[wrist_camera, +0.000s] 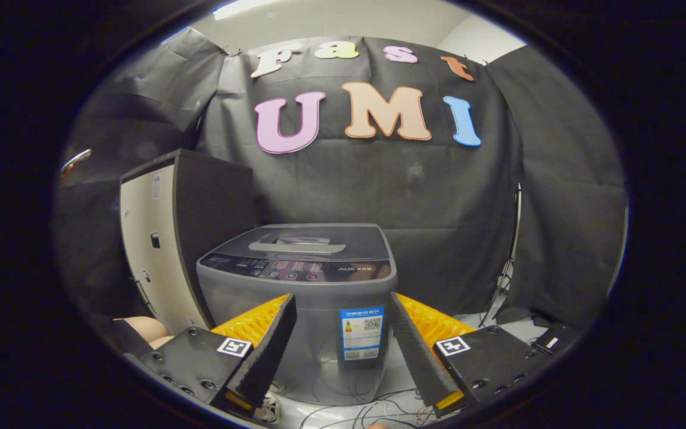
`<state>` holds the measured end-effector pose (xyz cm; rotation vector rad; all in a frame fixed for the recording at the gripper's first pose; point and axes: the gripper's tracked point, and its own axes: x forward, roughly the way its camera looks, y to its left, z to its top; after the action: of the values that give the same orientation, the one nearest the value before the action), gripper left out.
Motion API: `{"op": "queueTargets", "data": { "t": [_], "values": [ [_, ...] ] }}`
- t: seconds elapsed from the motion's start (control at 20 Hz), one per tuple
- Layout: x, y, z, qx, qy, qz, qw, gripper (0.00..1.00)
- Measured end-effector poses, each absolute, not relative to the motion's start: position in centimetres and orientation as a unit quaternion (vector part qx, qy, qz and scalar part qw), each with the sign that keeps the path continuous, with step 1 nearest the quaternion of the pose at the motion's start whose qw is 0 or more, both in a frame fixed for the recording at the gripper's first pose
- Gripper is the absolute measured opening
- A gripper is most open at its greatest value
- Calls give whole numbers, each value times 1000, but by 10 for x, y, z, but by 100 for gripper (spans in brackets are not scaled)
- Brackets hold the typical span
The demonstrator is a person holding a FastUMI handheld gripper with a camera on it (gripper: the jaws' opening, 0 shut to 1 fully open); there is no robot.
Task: Put the clothes into the washing machine and then close the washing machine lid.
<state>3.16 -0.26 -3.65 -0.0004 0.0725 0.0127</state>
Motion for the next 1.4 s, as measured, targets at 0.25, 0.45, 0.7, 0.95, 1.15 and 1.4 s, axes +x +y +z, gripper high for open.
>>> {"op": "queueTargets", "data": {
  "t": [0.25,0.45,0.7,0.95,1.15,1.4],
  "values": [
    [13,-3,-24,1,3,8,1000,96],
    [3,-4,-21,2,0,8,1000,97],
    [7,-4,-22,1,3,10,1000,97],
    [6,-5,-22,1,3,9,1000,97],
    [6,-5,-22,1,3,9,1000,97],
    [5,-5,-22,1,3,10,1000,97]
  ]
}}
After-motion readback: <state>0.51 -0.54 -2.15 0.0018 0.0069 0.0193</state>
